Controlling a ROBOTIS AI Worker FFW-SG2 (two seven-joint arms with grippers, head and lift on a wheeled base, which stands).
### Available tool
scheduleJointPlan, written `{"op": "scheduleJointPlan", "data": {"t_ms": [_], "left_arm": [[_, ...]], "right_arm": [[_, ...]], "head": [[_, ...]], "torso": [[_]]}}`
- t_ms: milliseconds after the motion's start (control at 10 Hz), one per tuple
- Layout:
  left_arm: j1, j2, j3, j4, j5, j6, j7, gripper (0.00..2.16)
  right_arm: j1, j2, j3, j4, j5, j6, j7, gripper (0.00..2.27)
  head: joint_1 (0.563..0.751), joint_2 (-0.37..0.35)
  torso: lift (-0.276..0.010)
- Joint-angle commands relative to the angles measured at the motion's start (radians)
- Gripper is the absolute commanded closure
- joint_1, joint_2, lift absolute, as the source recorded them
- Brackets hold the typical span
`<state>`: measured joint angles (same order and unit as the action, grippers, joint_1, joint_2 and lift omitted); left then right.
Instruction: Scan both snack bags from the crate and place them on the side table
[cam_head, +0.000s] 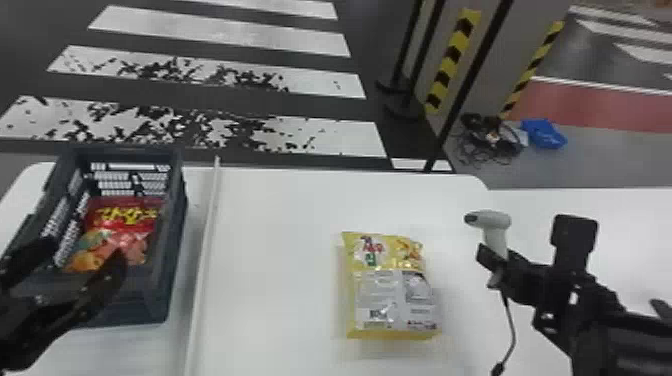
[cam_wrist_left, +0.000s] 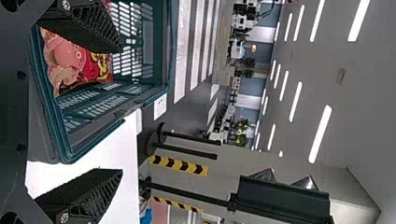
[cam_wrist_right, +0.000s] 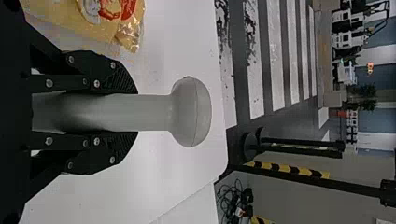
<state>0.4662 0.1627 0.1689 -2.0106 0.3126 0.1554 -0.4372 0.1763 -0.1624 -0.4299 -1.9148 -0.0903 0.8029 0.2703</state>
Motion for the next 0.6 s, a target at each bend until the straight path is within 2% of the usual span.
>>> {"op": "scheduleJointPlan", "data": {"t_ms": [0, 300, 500], "left_arm": [[-0.001, 0.0, 0.0, 0.001, -0.001, 0.0, 0.0, 0.08], [-0.005, -0.002, -0.002, 0.003, -0.003, 0.0, 0.0, 0.08], [-0.009, -0.002, -0.005, 0.006, -0.001, 0.0, 0.0, 0.08]], "right_arm": [[-0.041, -0.037, -0.004, 0.108, 0.007, -0.07, 0.007, 2.26], [-0.107, -0.08, 0.011, 0.295, 0.023, -0.144, 0.02, 2.26], [-0.135, -0.095, 0.023, 0.401, 0.037, -0.193, 0.029, 2.26]], "head": [[0.695, -0.246], [0.695, -0.282], [0.695, -0.295]], "torso": [[-0.095], [-0.095], [-0.095]]}}
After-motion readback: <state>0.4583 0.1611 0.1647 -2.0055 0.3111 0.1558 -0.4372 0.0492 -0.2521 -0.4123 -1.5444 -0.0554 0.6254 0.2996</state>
